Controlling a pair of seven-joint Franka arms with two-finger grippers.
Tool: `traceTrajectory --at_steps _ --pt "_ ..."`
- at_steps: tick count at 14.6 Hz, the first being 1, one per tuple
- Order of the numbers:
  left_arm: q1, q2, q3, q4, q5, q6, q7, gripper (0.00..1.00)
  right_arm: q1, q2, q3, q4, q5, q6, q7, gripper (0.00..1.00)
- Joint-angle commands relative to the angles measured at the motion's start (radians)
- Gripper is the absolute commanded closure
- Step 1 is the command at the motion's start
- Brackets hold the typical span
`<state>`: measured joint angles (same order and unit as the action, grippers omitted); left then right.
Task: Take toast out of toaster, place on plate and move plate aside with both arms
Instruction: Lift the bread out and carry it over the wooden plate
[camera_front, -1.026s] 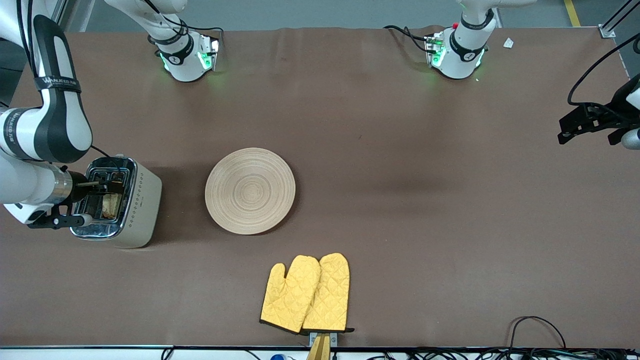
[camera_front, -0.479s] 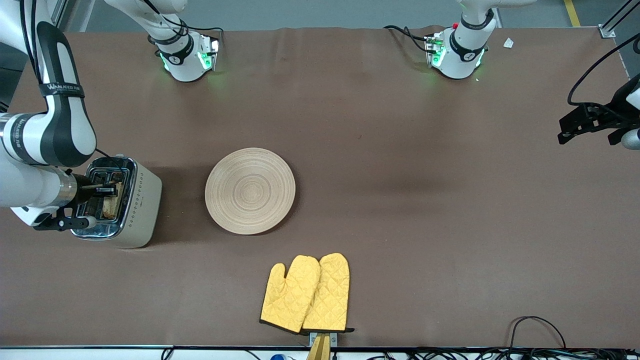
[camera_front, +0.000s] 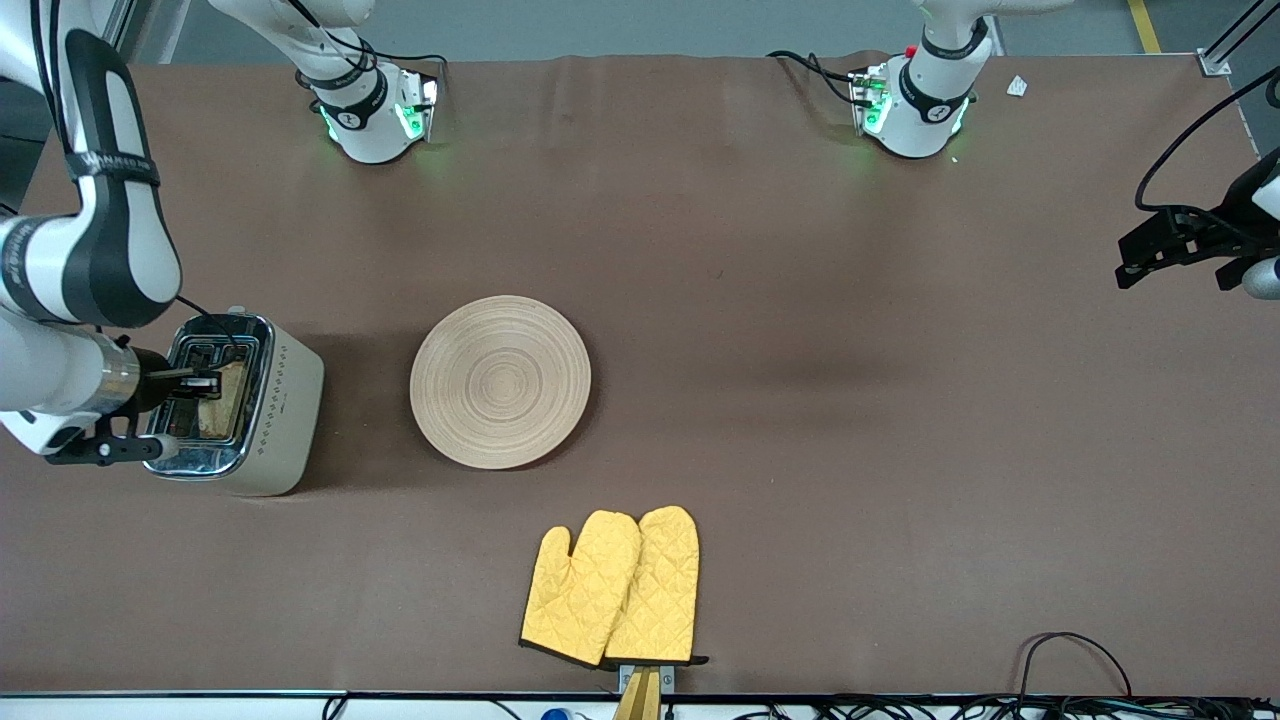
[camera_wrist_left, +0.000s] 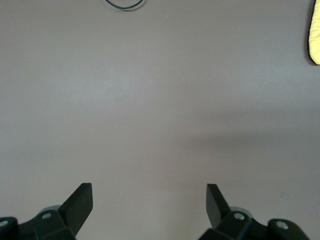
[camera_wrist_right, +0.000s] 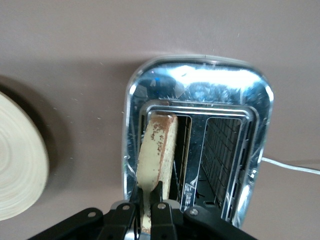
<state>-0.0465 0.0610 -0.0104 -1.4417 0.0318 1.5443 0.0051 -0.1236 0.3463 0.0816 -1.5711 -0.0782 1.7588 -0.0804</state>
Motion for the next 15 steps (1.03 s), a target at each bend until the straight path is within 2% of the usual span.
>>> traceTrajectory --at_steps 1,5,6,11,13,15 --pt "0.004 0.003 0.000 0.012 -0.010 -0.007 -0.005 0.00 0.045 -0.064 0.007 0.031 -0.006 -0.015 0.019 1.00" --pt "0.004 0.003 0.000 0.011 -0.010 -0.007 -0.005 0.00 0.195 -0.064 0.007 0.043 0.000 -0.012 0.246 1.00" --pt "0.004 0.003 0.000 0.012 -0.010 -0.007 -0.005 0.00 0.220 -0.061 0.009 0.027 0.038 0.002 0.261 1.00" --pt "0.004 0.003 0.000 0.011 -0.010 -0.007 -0.005 0.00 0.327 -0.199 0.009 -0.376 0.320 0.376 0.307 1.00" --pt "0.004 0.002 0.000 0.011 -0.010 -0.007 0.001 0.00 0.369 -0.207 0.009 -0.467 0.426 0.491 0.307 1.00" --pt "0.004 0.003 0.000 0.009 -0.006 -0.007 0.000 0.00 0.403 -0.196 0.009 -0.487 0.513 0.551 0.307 1.00"
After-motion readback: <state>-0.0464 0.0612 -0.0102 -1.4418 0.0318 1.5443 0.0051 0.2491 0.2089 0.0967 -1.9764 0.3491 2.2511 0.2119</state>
